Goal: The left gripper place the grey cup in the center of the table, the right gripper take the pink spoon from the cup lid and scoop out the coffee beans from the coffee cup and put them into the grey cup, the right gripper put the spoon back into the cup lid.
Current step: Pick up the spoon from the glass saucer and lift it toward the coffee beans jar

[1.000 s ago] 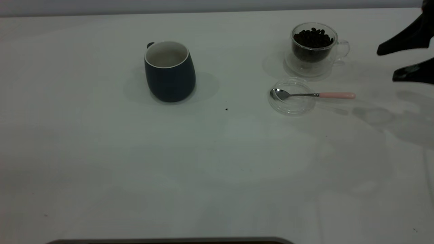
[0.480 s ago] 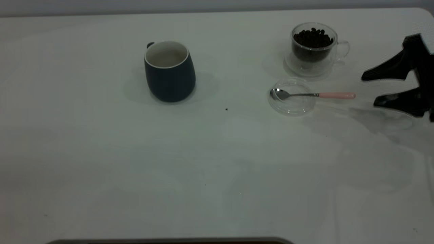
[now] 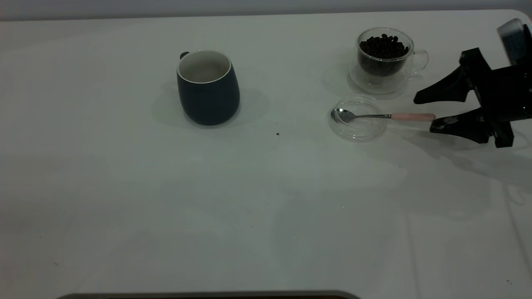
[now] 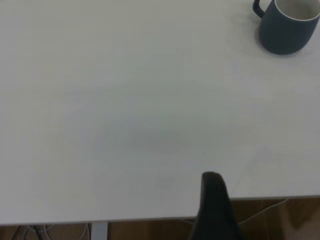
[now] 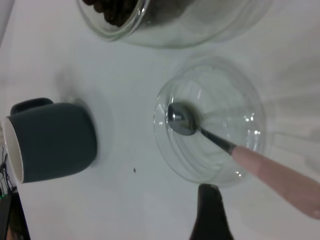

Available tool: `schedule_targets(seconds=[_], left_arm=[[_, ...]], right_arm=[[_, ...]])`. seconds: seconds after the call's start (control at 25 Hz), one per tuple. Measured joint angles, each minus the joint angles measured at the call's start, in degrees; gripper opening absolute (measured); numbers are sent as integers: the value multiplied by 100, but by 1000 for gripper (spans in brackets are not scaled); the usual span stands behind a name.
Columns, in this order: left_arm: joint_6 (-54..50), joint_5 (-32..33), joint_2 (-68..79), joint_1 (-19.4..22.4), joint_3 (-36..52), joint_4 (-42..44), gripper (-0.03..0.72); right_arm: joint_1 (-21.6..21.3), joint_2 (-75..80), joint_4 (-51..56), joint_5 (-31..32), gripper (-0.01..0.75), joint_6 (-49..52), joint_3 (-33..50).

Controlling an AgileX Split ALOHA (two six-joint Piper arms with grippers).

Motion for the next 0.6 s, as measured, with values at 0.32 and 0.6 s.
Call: schedule_targets(seconds=[0.32, 0.6], left_arm=[[0, 0, 0, 0, 0, 0, 586], [0, 0, 0, 0, 0, 5, 586]], right_arm=[[140, 32, -5, -16, 586, 21, -74], [309, 166, -10, -9, 561, 49, -312]])
